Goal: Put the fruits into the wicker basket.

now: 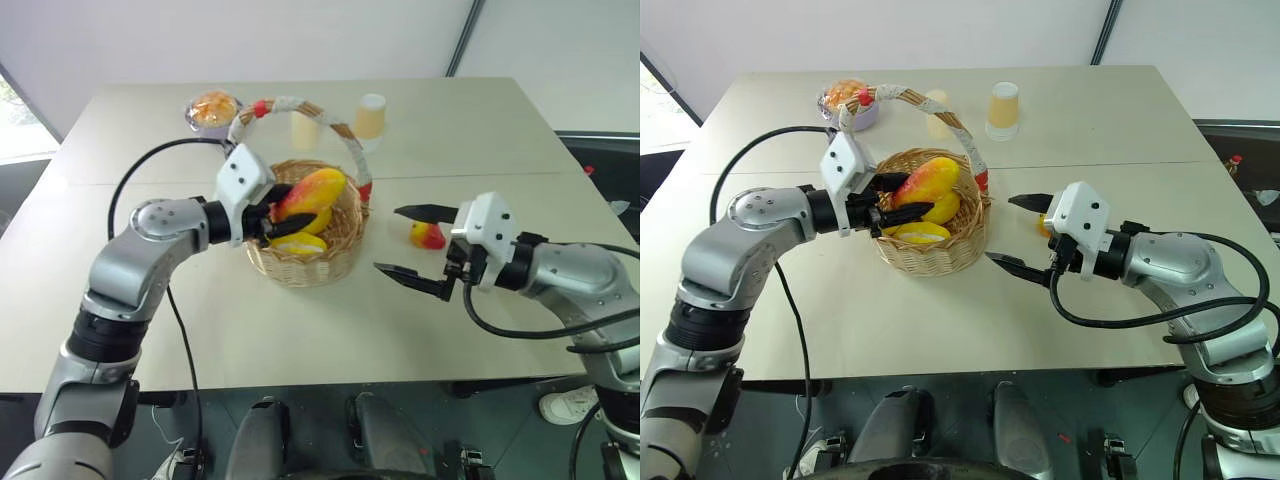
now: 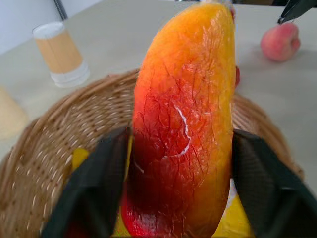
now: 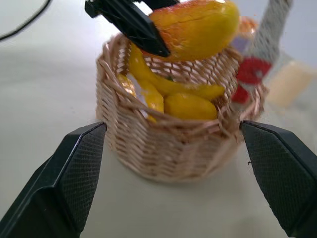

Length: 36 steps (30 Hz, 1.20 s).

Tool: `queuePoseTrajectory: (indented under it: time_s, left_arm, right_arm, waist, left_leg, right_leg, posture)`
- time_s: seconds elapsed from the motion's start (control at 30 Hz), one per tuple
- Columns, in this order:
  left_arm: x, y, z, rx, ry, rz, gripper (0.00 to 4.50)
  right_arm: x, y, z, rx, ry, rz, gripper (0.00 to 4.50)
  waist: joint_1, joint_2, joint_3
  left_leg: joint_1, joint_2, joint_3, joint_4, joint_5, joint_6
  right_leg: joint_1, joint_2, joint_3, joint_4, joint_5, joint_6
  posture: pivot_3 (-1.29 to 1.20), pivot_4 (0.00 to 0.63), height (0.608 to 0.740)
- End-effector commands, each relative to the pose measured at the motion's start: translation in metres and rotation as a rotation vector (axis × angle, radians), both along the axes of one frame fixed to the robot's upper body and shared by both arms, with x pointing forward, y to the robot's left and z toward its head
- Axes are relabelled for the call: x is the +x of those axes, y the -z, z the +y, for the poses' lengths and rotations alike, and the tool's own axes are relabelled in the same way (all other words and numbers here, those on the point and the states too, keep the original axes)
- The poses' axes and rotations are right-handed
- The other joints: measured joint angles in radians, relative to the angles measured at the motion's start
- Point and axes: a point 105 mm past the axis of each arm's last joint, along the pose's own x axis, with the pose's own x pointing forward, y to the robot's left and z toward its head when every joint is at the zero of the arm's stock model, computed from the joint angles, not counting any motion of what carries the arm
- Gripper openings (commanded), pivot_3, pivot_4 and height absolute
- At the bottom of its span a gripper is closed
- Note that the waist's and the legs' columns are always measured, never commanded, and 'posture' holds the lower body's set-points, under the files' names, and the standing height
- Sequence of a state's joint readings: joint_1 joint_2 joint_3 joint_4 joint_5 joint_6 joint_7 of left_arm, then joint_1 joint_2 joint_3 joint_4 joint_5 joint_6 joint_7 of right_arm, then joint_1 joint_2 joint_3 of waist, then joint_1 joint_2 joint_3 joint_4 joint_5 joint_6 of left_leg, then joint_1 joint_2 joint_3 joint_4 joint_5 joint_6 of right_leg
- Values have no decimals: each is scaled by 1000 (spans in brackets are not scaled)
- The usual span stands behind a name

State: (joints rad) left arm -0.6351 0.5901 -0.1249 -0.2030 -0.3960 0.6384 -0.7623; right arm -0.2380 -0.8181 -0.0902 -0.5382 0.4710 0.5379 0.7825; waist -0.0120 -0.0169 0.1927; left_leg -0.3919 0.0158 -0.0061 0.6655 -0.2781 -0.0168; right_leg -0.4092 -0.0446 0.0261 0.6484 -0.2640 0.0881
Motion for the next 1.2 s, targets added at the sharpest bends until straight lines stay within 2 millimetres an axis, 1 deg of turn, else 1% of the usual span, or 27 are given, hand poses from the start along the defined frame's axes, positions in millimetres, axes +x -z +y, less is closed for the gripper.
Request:
queuePoseTrajectory:
  time_s: [0.03, 0.1, 0.13, 0.2, 0.23, 0.3, 0.4, 0.6, 0.73, 0.83, 0.93, 0.97, 1.1, 1.2]
  left_arm:
    - [4, -15, -1, -2, 5, -86, 4438]
    - [1, -16, -1, -21, 25, -90, 4438]
    - [-5, -16, 2, -34, 51, -84, 4438]
    - [-25, -13, 4, -46, 150, -80, 4438]
    - [-33, -10, 6, -47, 177, -69, 4438]
    - [-42, -8, 7, -77, 204, -24, 4438]
    - [-54, -8, 2, -112, 244, 1, 4438]
    - [-66, 0, -7, -109, 259, 28, 4438]
    - [-69, 2, -10, -107, 265, 35, 4438]
    - [-69, 3, -11, -110, 270, 39, 4500]
    - [-68, 2, -11, -110, 271, 38, 4500]
    - [-67, 2, -11, -111, 271, 37, 4500]
    - [-64, 3, -8, -117, 258, 33, 4500]
    - [-58, 3, 6, -118, 203, 18, 4500]
  right_arm:
    - [18, 8, -30, -53, 186, -36, 4500]
    - [25, 14, -39, -44, 247, -29, 4500]
    - [32, 20, -45, -28, 295, -9, 4500]
    - [46, 32, -56, 5, 389, 20, 4500]
    - [52, 37, -59, 10, 421, 27, 4500]
    - [61, 43, -63, 14, 451, 33, 4500]
    - [71, 47, -61, 88, 466, 66, 4500]
    - [86, 64, -67, 107, 510, 118, 4500]
    - [88, 70, -68, 110, 521, 145, 4500]
    - [87, 70, -65, 125, 505, 150, 3757]
    - [87, 67, -64, 129, 503, 131, 2369]
    - [87, 65, -64, 128, 502, 124, 2075]
    - [83, 56, -63, 109, 486, 82, 2075]
    - [69, 37, -60, 46, 420, 0, 2075]
  waist:
    - [1, 0, 0]
    - [1, 0, 0]
    - [-1, 0, 0]
    - [-9, 0, 0]
    - [-13, 0, 0]
    - [-7, 1, 0]
    - [-2, 1, 0]
    - [-1, 1, 0]
    - [-2, 1, 0]
    - [-5, 1, 0]
    - [-5, 1, 0]
    - [-5, 1, 0]
    - [-3, 1, 0]
    - [-2, 1, 1]
  left_leg:
    - [0, 0, 0, 0, 0, 0]
    - [0, -1, 1, 1, 0, 0]
    - [0, -1, 1, 1, 0, 0]
    - [0, 0, 1, 0, 0, 0]
    - [1, 0, 1, 0, 0, 0]
    - [1, 1, 1, -1, 0, -1]
    - [0, 1, 1, -1, 1, -1]
    - [0, 0, 1, 0, 1, -1]
    - [0, 0, 1, 0, 1, -1]
    - [1, 0, 1, 0, 1, -1]
    - [1, 0, 1, 0, 1, -1]
    - [1, 0, 1, 0, 1, -1]
    - [1, 0, 1, 0, 1, -1]
    - [1, 0, 1, 0, 1, -1]
  right_leg:
    - [0, 0, 0, 0, 0, 0]
    - [0, -1, 0, 0, 0, 0]
    - [0, -1, 0, 0, 0, 0]
    - [0, -1, 1, 0, 0, 0]
    - [-1, 0, 1, 0, 0, 0]
    - [-1, 0, 2, 1, 0, 0]
    - [-1, 0, 2, 1, 0, 0]
    - [0, -1, 1, 1, 0, 0]
    - [0, -1, 2, 1, 0, 0]
    - [0, 0, 2, 1, 0, 0]
    - [0, 0, 2, 1, 0, 0]
    - [0, 0, 2, 1, 0, 0]
    - [0, 0, 2, 1, 0, 0]
    - [0, 0, 2, 1, 0, 0]
  posture:
    - [0, 150, 740]
    - [0, 150, 740]
    - [0, 150, 740]
    - [0, 150, 740]
    - [0, 150, 740]
    - [0, 150, 740]
    - [0, 150, 740]
    - [0, 150, 740]
    - [0, 150, 740]
    - [0, 150, 740]
    - [0, 150, 740]
    - [0, 150, 740]
    - [0, 150, 740]
    - [0, 150, 740]
